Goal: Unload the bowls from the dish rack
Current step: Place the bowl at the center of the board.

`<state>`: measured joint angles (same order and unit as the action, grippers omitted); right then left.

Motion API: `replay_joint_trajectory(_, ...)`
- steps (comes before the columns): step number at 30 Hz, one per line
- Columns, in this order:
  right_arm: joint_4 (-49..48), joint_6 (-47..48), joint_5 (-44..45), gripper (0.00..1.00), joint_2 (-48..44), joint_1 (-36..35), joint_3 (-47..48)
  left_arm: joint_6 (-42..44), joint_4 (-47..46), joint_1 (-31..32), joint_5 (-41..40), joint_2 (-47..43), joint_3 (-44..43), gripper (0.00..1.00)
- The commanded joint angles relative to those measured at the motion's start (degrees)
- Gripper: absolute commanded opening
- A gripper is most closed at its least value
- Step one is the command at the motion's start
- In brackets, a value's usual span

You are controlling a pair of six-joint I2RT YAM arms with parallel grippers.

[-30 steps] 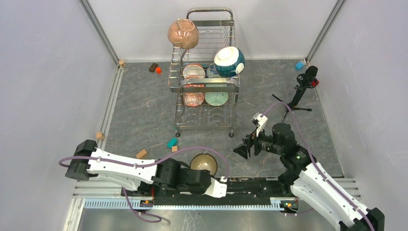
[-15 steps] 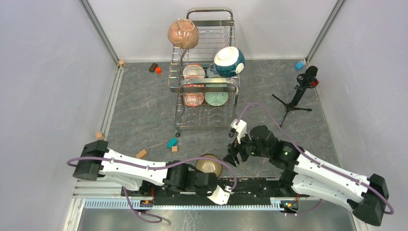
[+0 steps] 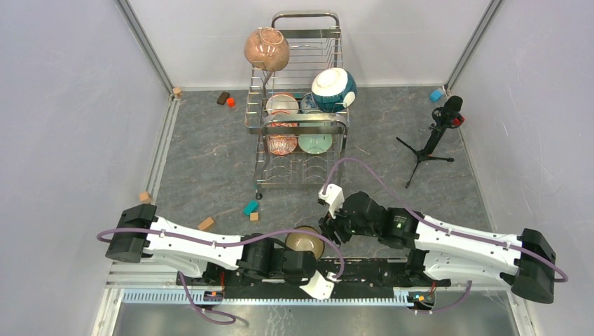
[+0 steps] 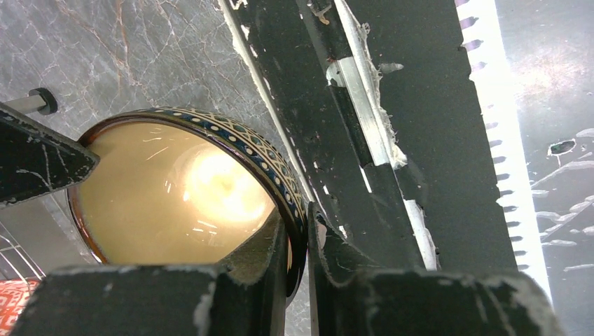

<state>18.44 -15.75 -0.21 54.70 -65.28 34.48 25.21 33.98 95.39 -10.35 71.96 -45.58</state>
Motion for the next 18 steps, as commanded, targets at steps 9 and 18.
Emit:
replay_joint_trajectory(9, -5.21, -2.57, 2.62, 0.60, 3.37, -3.25, 0.59, 2.41, -4.54, 0.42, -0.41, -2.83, -3.28, 0.02)
replay_joint_trajectory(18, -6.05, -4.07, 2.49, 0.40, 5.24, -4.37, -0.03, 0.15, -4.98, 0.36, -3.67, 0.02, -4.25, 0.02)
